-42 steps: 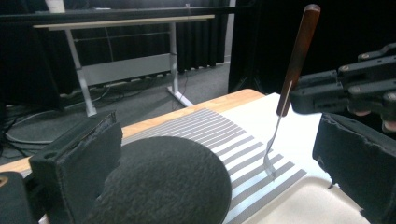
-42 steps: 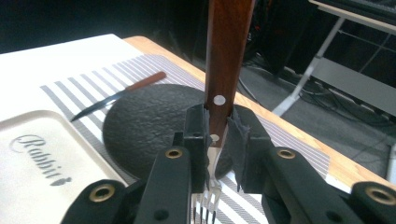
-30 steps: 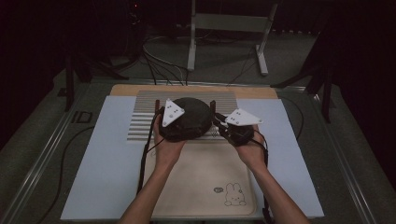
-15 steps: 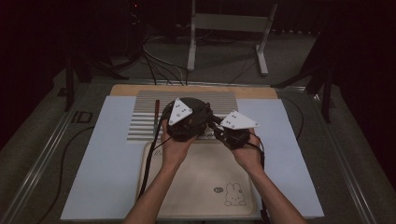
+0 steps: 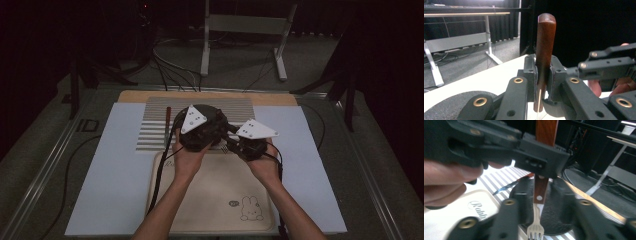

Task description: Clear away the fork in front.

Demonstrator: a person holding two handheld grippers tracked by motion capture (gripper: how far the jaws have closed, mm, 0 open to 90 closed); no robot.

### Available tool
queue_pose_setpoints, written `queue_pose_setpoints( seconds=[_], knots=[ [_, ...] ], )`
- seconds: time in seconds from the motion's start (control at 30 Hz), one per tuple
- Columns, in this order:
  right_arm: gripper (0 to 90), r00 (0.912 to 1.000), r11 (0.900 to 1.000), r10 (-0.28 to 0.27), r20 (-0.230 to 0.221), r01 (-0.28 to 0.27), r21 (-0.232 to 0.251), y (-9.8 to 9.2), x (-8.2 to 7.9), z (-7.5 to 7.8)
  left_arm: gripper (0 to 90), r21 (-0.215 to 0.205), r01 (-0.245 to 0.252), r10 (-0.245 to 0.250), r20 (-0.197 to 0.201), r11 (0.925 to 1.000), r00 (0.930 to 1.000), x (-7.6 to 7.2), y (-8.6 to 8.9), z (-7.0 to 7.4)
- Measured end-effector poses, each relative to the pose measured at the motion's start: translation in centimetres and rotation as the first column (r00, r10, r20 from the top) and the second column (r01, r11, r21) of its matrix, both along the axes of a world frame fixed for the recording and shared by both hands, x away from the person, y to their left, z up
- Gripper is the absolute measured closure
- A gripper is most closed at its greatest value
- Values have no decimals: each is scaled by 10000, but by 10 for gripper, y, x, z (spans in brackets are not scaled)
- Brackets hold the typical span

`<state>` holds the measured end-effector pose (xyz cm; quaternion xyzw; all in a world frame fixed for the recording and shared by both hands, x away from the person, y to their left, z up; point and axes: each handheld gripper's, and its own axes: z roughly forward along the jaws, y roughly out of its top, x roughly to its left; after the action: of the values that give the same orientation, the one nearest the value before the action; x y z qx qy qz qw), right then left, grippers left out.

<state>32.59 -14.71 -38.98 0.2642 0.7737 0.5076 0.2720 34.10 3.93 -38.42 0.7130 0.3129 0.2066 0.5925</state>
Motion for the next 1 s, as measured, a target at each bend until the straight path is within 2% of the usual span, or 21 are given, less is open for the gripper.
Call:
queue_pose_setpoints(
  seconds=[0.03,0.07,0.13,0.17,0.2,0.23,0.27,0.37,0.5,0.77,0.97,1.0],
  knots=[
    [622,10000,10000,0,0,0,0,0,0,0,801,0,0,0,0,10000,10000,0,0,0],
    [549,10000,10000,65,-67,-64,46,-1,0,0,801,30,-26,26,-41,10000,10000,0,0,0],
    [477,9998,9999,127,-144,-126,12,-2,-1,1,801,41,-28,28,-49,10000,10000,0,0,0],
    [477,9998,9999,127,-144,-126,12,-2,-1,1,801,70,-18,19,-59,10000,10000,0,0,0],
    [437,9998,9999,108,-159,-108,-9,-2,-1,0,801,89,-30,31,-72,10000,10000,1,1,0],
    [350,9998,10000,14,-220,-15,-28,-3,-2,0,802,104,-39,40,-93,9999,9999,1,1,0],
    [350,9998,10000,14,-220,-15,-28,-3,-2,0,802,125,-35,36,-104,9999,9999,1,2,0],
    [273,9995,9998,-170,-248,167,-103,-6,-3,-3,802,139,-75,77,-132,9999,9999,1,4,1],
    [244,9985,9990,-451,-318,449,-85,-14,-3,-7,802,148,-122,124,-149,9998,9998,0,7,2],
    [212,9970,9975,-671,-395,662,-229,-31,-9,-14,802,172,-179,182,-168,9997,9997,-2,15,7],
    [172,9956,9972,-748,-561,745,-82,-39,-12,-18,801,133,-211,214,-202,9997,9996,-3,21,10],
    [155,9938,9957,-920,-618,922,-8,-45,-13,-21,801,115,-213,216,-241,9997,9995,-3,22,11]
  ],
)
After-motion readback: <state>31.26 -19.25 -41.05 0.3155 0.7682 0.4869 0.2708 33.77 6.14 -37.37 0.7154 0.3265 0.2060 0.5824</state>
